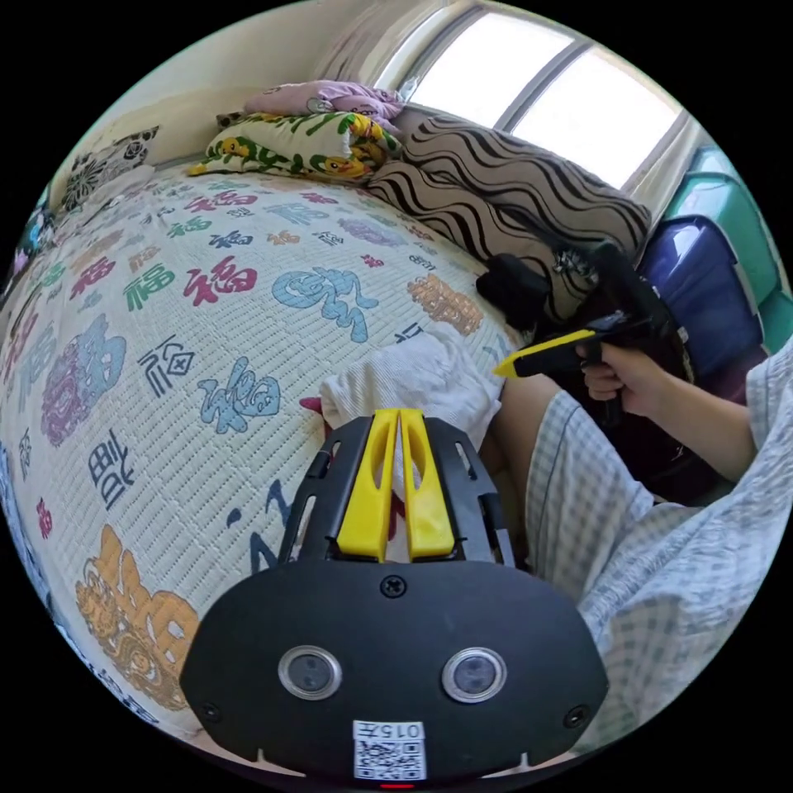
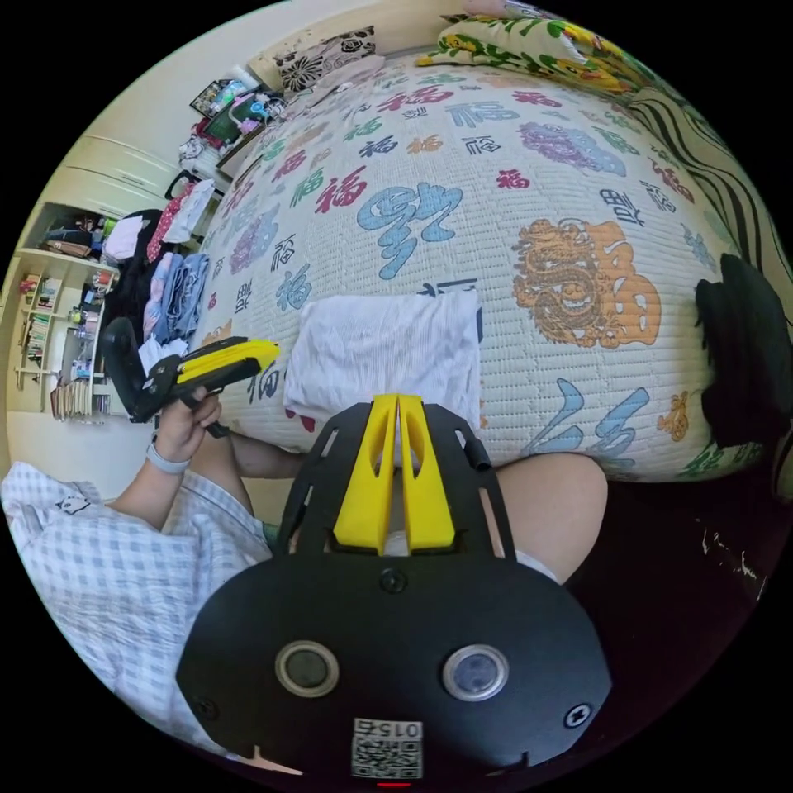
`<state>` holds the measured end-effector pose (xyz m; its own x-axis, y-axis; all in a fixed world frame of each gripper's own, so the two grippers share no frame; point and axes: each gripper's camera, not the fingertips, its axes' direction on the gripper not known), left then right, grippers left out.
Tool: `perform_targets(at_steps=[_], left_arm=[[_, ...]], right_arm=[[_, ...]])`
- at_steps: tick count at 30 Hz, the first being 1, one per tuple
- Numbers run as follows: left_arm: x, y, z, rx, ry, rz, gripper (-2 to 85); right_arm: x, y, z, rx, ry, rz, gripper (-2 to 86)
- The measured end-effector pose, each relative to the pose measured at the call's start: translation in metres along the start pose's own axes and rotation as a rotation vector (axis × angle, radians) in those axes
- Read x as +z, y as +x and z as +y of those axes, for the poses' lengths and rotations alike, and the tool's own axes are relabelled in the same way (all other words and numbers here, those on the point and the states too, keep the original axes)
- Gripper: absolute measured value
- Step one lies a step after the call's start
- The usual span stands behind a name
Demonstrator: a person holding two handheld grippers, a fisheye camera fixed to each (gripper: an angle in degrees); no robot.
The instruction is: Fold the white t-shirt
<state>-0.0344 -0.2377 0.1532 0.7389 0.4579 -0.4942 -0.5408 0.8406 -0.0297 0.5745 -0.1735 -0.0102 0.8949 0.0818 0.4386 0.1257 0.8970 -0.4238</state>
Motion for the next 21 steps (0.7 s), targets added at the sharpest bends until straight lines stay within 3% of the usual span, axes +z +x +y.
perform_targets(at_steps=[3, 5, 8, 13, 16, 21], left_arm=[[0.013, 0.002, -0.004, 0.02, -0.064, 0.017, -0.9], [0.03, 0.001, -0.006, 0.025, -0.126, -0.027, -0.8], [0.048, -0.007, -0.006, 0.014, -0.215, -0.112, -0.7], [0.033, -0.02, -0.014, -0.039, -0.155, -0.081, 0.3], [0.009, -0.054, -0.011, -0.218, -0.039, 0.002, 4.9], [0.026, -0.109, -0.009, -0.395, -0.061, 0.152, 10.8]], right_arm=[[0.008, 0.01, 0.005, -0.022, -0.043, -0.036, -0.5], [0.022, 0.019, 0.006, -0.012, -0.123, 0.059, -0.5], [0.028, 0.034, 0.014, 0.014, -0.197, 0.049, -0.4], [-0.007, 0.051, 0.022, 0.013, -0.045, -0.092, 0.6], [-0.031, 0.073, 0.021, 0.029, 0.08, -0.173, 4.6], [-0.016, 0.1, 0.0, 0.051, -0.022, -0.256, 12.8]])
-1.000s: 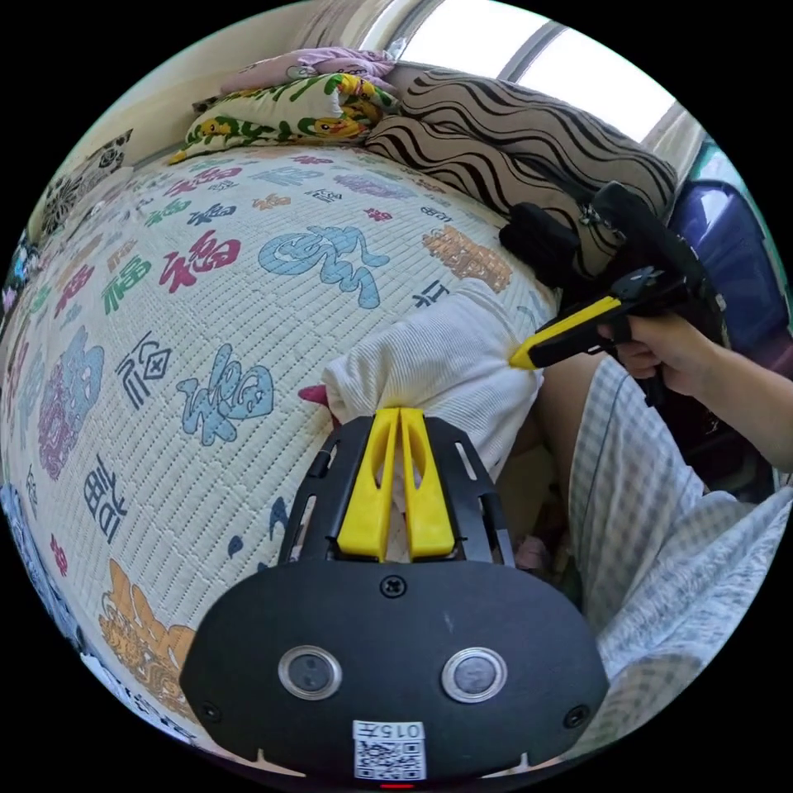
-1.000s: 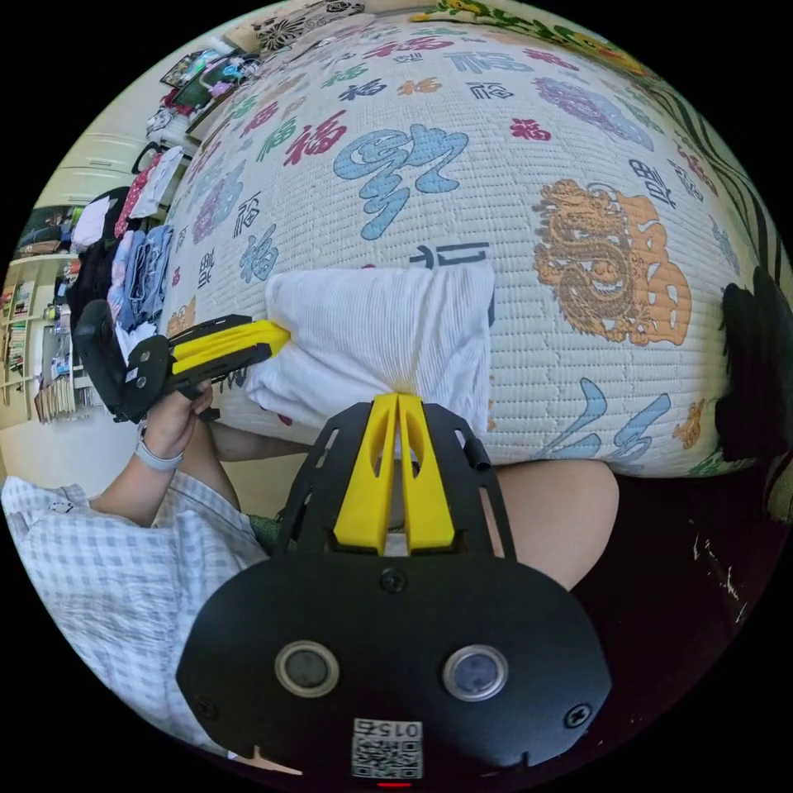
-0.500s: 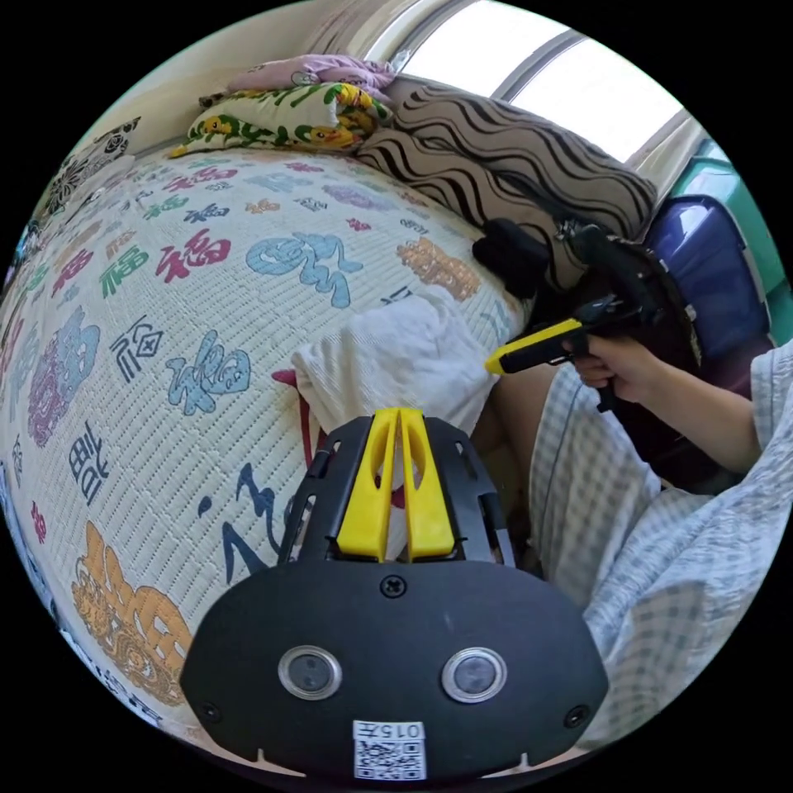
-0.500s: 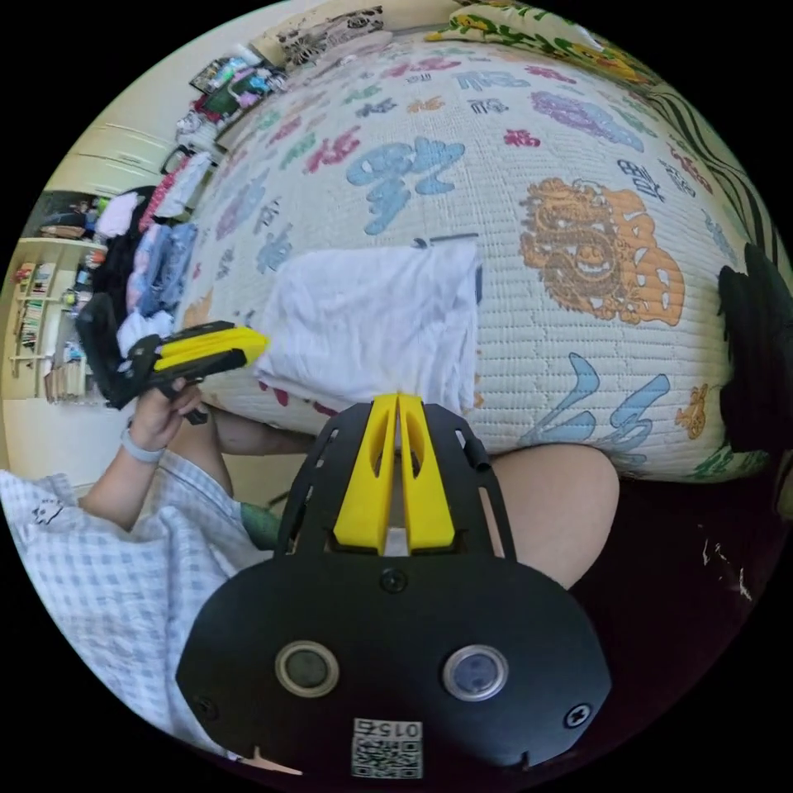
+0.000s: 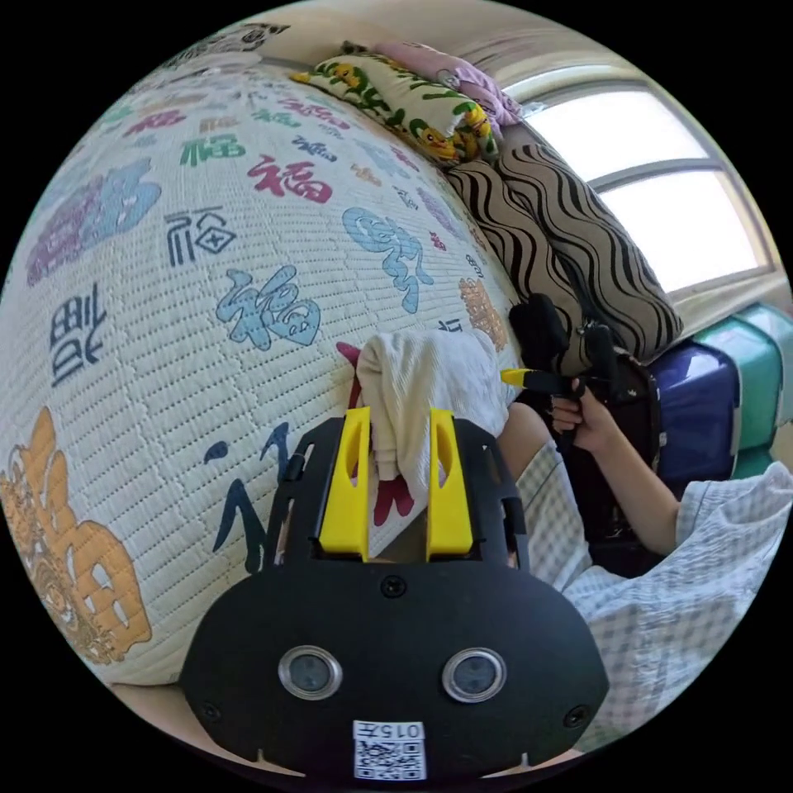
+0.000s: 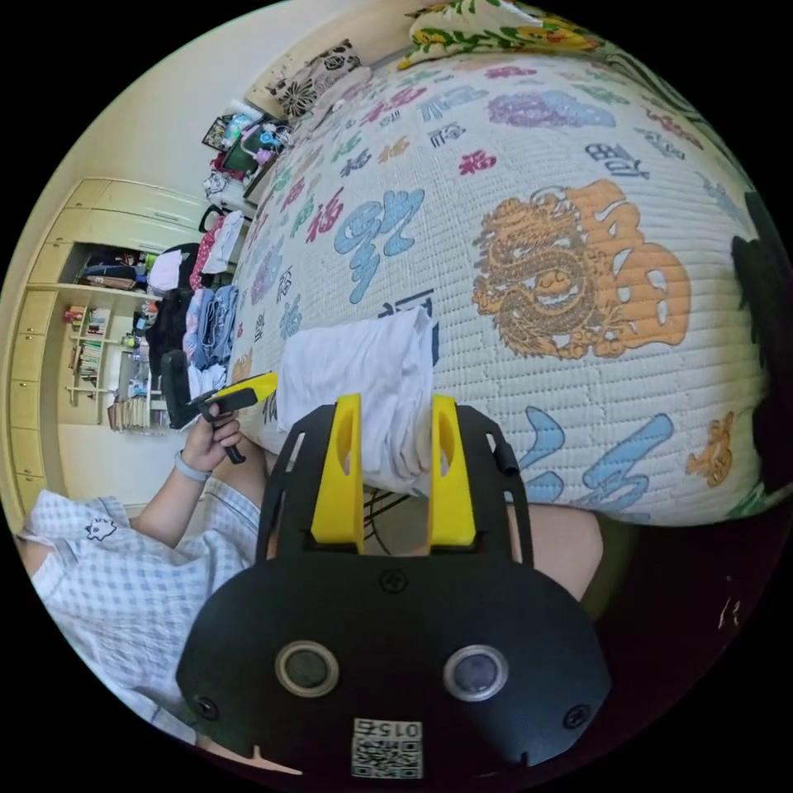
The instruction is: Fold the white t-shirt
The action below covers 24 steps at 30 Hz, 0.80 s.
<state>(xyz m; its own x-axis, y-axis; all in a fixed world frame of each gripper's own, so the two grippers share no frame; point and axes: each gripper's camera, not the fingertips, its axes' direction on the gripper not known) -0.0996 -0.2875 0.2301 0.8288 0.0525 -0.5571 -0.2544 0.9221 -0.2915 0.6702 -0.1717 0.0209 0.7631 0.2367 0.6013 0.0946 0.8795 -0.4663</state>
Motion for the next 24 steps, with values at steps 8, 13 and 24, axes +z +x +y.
perform_targets(at_steps=[8, 13, 24], left_arm=[[0.012, -0.026, -0.017, -0.062, -0.033, 0.0, 10.8], [0.028, -0.039, -0.032, -0.088, -0.145, 0.137, 4.5], [0.049, 0.121, -0.126, 0.203, 0.002, 0.385, 1.8]], right_arm=[[0.007, 0.005, 0.004, 0.021, -0.105, -0.124, 9.9], [0.011, -0.004, 0.003, 0.003, -0.145, -0.183, 5.2], [-0.209, -0.033, 0.003, -0.034, 0.05, 0.272, 3.3]])
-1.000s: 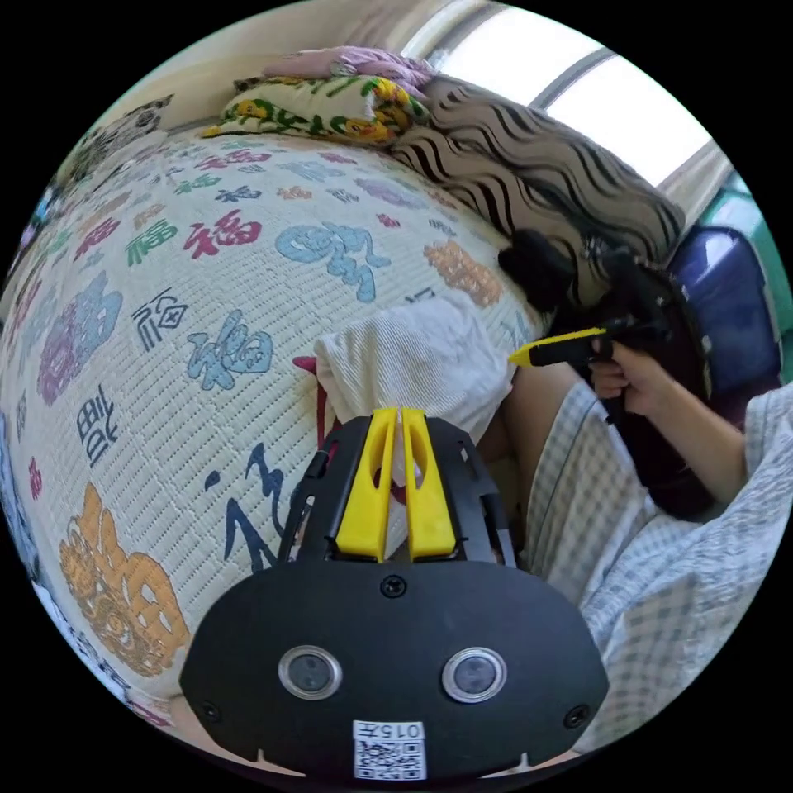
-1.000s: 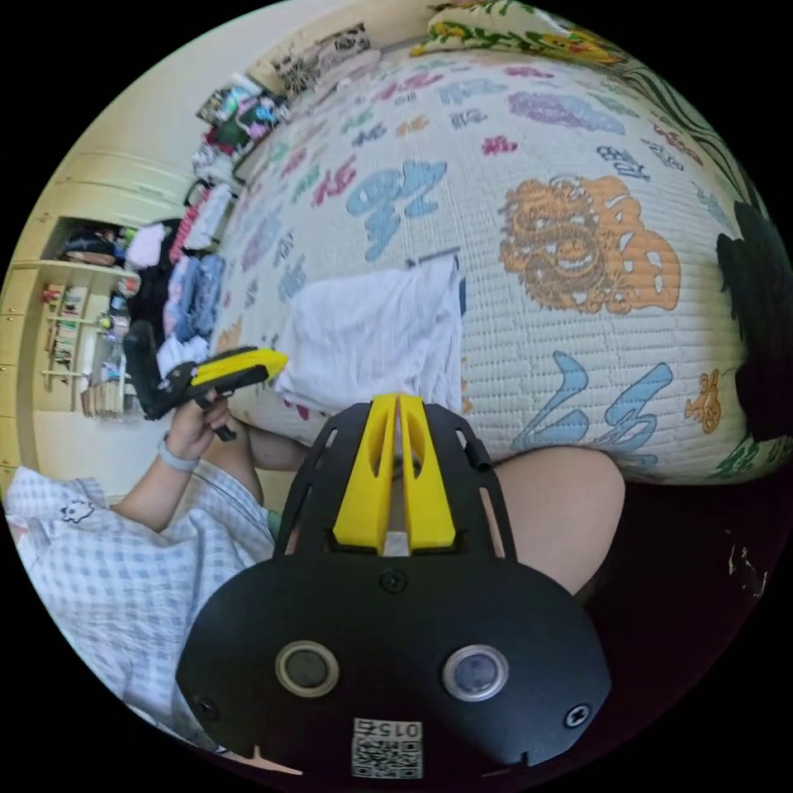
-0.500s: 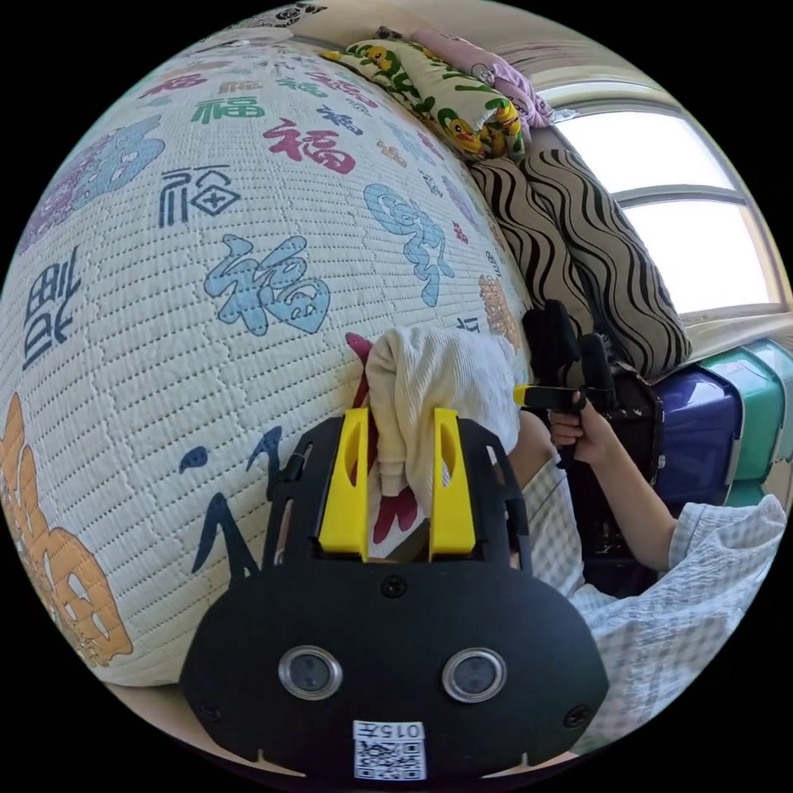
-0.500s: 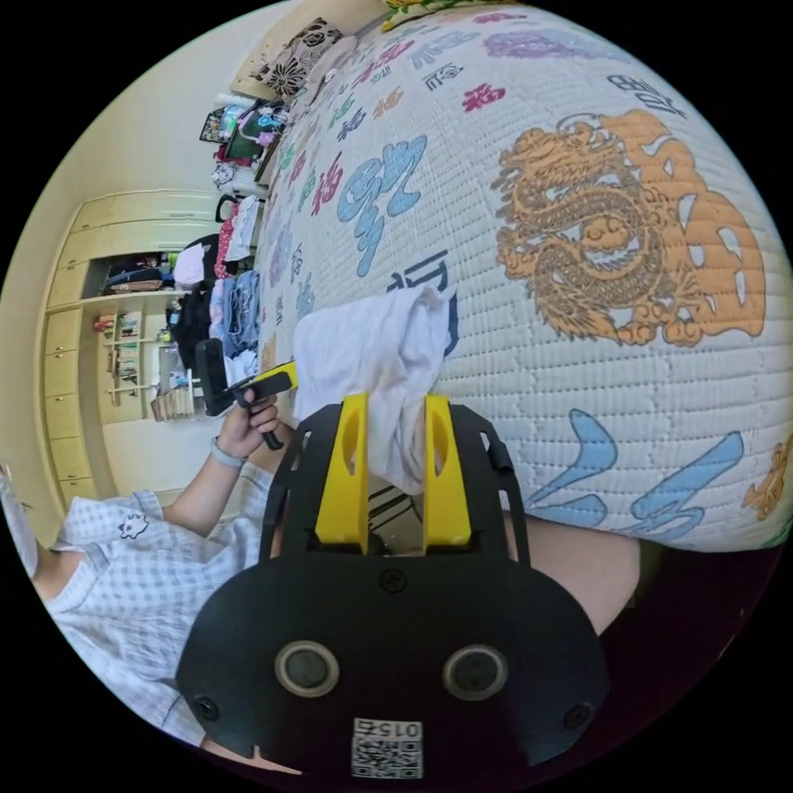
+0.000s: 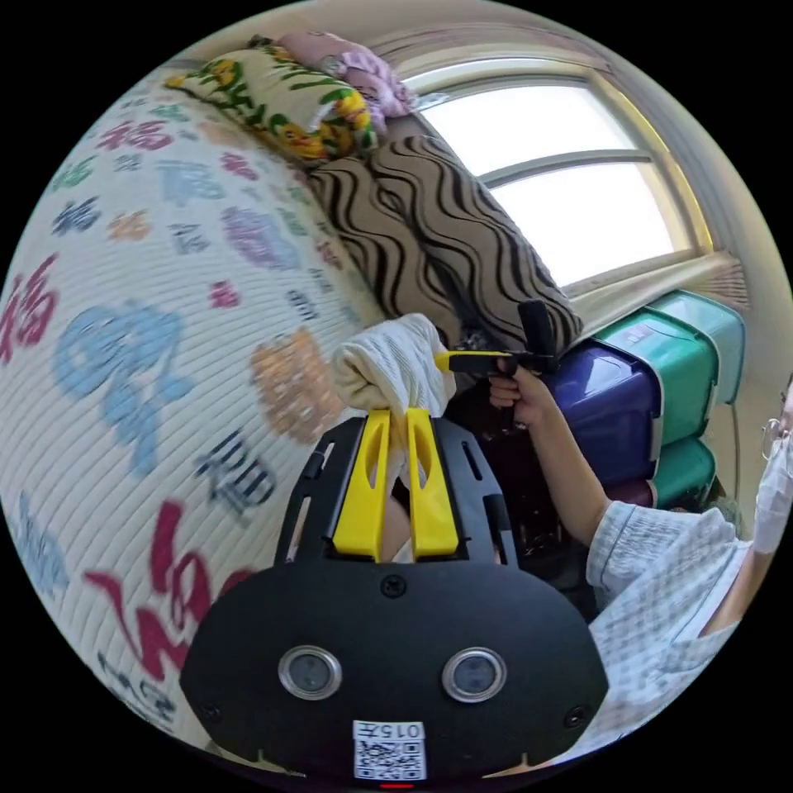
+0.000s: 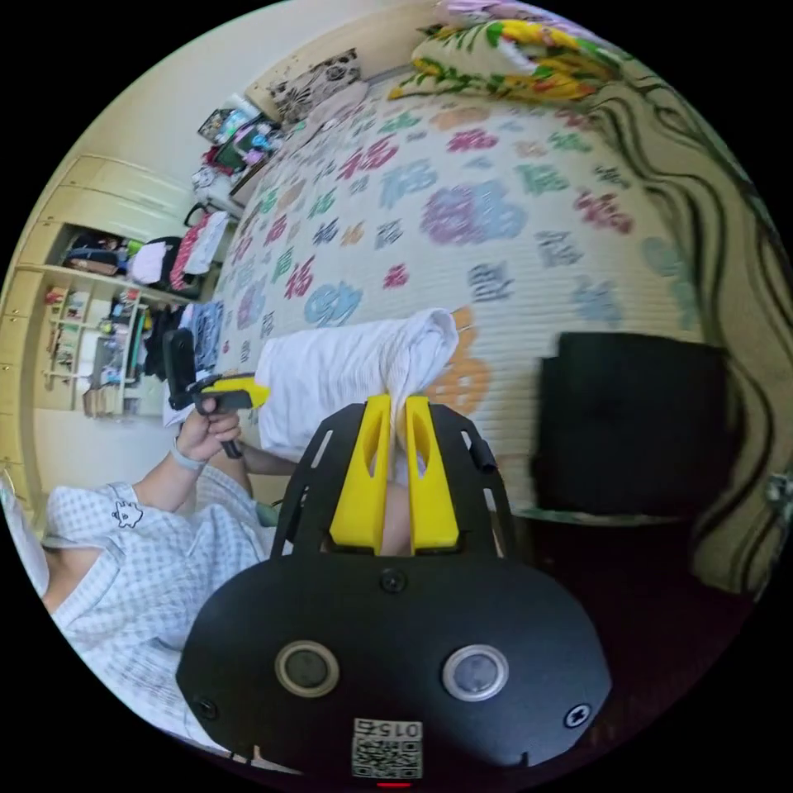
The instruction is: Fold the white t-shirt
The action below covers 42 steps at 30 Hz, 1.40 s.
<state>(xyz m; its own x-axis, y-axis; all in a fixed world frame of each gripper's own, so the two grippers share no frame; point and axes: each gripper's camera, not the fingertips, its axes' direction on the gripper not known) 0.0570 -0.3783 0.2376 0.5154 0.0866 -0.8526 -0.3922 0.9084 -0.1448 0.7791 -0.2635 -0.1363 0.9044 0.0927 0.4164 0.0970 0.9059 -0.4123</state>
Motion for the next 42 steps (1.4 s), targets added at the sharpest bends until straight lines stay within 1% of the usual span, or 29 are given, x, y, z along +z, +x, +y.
perform_targets(at_steps=[2, 3, 5, 7, 10, 11, 13, 15, 18, 20, 21, 23, 24, 26, 27, 29, 30, 31, 32, 33, 35, 36, 38, 39, 41, 42], left_arm=[[0.047, 0.025, -0.03, 0.03, 0.011, 0.077, 1.7], [0.059, 0.03, -0.036, 0.032, 0.012, 0.091, 1.7], [0.104, 0.041, -0.055, -0.002, 0.016, 0.157, 1.7], [0.136, 0.043, -0.063, -0.044, -0.002, 0.171, 1.9], [0.179, 0.04, -0.068, -0.047, -0.089, 0.046, 2.3], [0.192, 0.036, -0.067, -0.053, -0.133, 0.015, 2.5], [0.204, 0.032, -0.061, -0.06, -0.173, 0.064, 3.1], [0.203, 0.032, -0.053, -0.043, -0.157, 0.057, 4.0], [0.197, 0.041, -0.041, 0.026, -0.148, 0.025, 6.0], [0.184, 0.055, -0.026, 0.096, -0.143, 0.03, 7.2], [0.179, 0.059, -0.021, 0.118, -0.135, 0.024, 7.3], [0.152, 0.075, 0.005, 0.198, -0.127, -0.01, 7.5], [0.144, 0.078, 0.013, 0.217, -0.126, -0.024, 7.6], [0.1, 0.087, 0.055, 0.276, -0.111, -0.12, 7.5], [0.087, 0.088, 0.066, 0.279, -0.109, -0.145, 7.4], [0.027, 0.088, 0.116, 0.273, -0.115, -0.24, 7.4], [0.009, 0.088, 0.13, 0.266, -0.106, -0.28, 7.5], [-0.029, 0.088, 0.157, 0.241, -0.083, -0.365, 7.5], [-0.07, 0.087, 0.185, 0.191, -0.054, -0.444, 7.7], [-0.091, 0.088, 0.2, 0.162, -0.035, -0.481, 7.8], [-0.179, 0.095, 0.263, 0.036, 0.084, -0.659, 8.3], [-0.201, 0.099, 0.28, 0.006, 0.122, -0.718, 8.4], [-0.28, 0.116, 0.351, -0.113, 0.272, -1.006, 8.8], [-0.298, 0.12, 0.369, -0.152, 0.303, -1.076, 8.9], [-0.359, 0.127, 0.435, -0.301, 0.362, -1.301, 9.3], [-0.372, 0.127, 0.451, -0.339, 0.369, -1.342, 9.4]], right_arm=[[-0.053, 0.014, -0.005, 0.077, 0.04, 0.145, 3.4], [-0.062, 0.018, -0.007, 0.101, 0.04, 0.178, 3.4], [-0.079, 0.038, -0.016, 0.216, -0.01, 0.303, 3.6], [-0.075, 0.054, -0.019, 0.285, -0.072, 0.362, 3.7], [-0.047, 0.08, -0.015, 0.394, -0.181, 0.418, 3.8], [-0.034, 0.091, -0.01, 0.456, -0.19, 0.413, 4.1], [-0.015, 0.101, 0.0, 0.541, -0.152, 0.345, 4.5], [-0.002, 0.099, 0.006, 0.572, -0.09, 0.322, 5.3], [0.0, 0.081, 0.012, 0.577, -0.034, 0.397, 8.1], [-0.012, 0.06, 0.013, 0.626, 0.001, 0.577, 10.4], [-0.016, 0.052, 0.012, 0.619, 0.017, 0.611, 10.6], [-0.034, 0.015, 0.009, 0.578, 0.123, 0.681, 10.4], [-0.038, 0.003, 0.009, 0.561, 0.157, 0.681, 10.1], [-0.043, -0.051, 0.006, 0.448, 0.26, 0.668, 8.8], [-0.042, -0.066, 0.005, 0.408, 0.275, 0.665, 8.9], [-0.028, -0.134, 0.011, 0.257, 0.343, 0.676, 9.0], [-0.023, -0.152, 0.013, 0.212, 0.359, 0.663, 9.1], [-0.008, -0.187, 0.019, 0.126, 0.375, 0.629, 9.0], [0.01, -0.222, 0.026, 0.034, 0.38, 0.577, 9.0], [0.021, -0.24, 0.029, -0.013, 0.376, 0.545, 9.0], [0.07, -0.308, 0.041, -0.165, 0.315, 0.393, 8.8], [0.083, -0.324, 0.043, -0.196, 0.294, 0.351, 8.8], [0.134, -0.389, 0.051, -0.303, 0.214, 0.153, 8.7], [0.146, -0.405, 0.052, -0.324, 0.191, 0.1, 8.7], [0.192, -0.469, 0.053, -0.405, 0.11, -0.086, 8.4], [0.203, -0.486, 0.052, -0.428, 0.084, -0.129, 8.3]])
